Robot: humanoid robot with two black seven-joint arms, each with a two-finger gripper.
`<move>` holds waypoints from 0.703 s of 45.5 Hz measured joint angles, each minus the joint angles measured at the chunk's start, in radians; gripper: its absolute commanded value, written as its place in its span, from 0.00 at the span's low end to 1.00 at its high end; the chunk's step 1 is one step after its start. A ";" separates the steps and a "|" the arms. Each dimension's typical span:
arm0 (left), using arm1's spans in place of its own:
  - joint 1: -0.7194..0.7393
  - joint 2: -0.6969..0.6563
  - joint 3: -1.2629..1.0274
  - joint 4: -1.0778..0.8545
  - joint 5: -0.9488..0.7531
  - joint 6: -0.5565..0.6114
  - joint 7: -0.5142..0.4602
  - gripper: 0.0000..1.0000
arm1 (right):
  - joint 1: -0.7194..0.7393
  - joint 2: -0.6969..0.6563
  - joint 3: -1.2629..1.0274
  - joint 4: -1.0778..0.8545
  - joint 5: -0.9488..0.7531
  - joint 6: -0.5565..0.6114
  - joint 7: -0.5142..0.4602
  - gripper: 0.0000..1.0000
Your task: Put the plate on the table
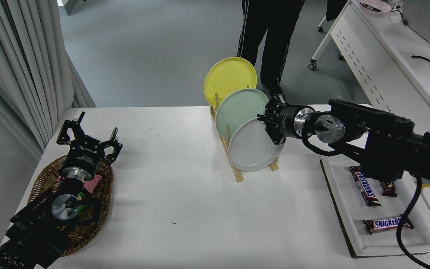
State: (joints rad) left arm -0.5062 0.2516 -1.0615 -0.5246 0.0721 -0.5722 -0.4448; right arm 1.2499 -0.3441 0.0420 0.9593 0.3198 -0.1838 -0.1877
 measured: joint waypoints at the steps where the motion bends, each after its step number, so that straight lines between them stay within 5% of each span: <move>1: 0.000 0.000 0.000 0.000 0.000 0.000 0.000 1.00 | 0.001 -0.008 0.011 0.012 0.002 -0.001 -0.001 0.00; 32: 0.000 0.000 0.000 0.000 0.000 0.000 0.000 1.00 | 0.010 -0.273 0.252 0.463 0.269 -0.144 -0.036 0.00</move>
State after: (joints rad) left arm -0.5062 0.2516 -1.0615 -0.5246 0.0721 -0.5722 -0.4448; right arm 1.2595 -0.6175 0.2939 1.4221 0.5888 -0.3283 -0.2238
